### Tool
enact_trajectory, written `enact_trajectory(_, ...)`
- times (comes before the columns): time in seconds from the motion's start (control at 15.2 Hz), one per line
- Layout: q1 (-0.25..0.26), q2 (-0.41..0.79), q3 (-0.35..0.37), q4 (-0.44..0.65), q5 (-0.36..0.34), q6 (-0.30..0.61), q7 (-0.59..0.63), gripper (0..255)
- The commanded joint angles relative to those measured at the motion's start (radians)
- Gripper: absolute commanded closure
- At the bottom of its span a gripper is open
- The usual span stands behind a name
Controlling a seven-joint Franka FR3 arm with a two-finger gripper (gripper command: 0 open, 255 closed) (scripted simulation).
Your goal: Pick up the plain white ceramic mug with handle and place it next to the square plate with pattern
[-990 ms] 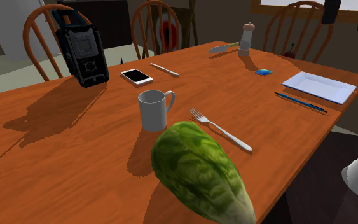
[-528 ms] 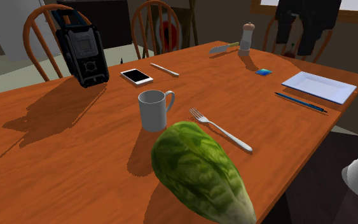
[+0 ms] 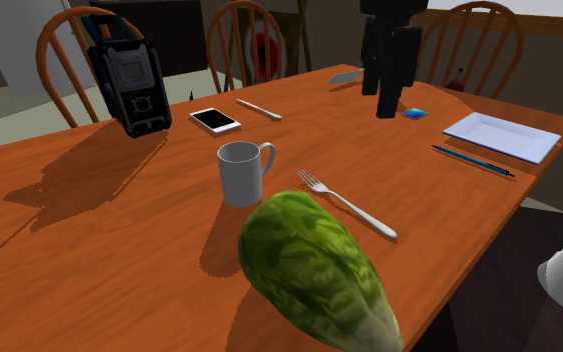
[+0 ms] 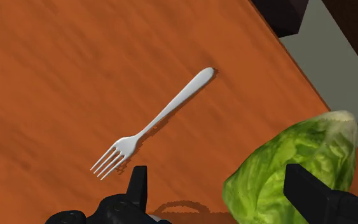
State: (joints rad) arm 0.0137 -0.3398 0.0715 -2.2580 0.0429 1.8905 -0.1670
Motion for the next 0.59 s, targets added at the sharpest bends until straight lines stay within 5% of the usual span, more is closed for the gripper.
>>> enact_trajectory(0.0, 0.0, 0.077, 0.005, 0.043, -0.005, 0.046, 0.003, 0)
enact_trajectory(0.53, 0.003, 0.368, 0.016, 0.252, -0.034, 0.168, 0.02, 0)
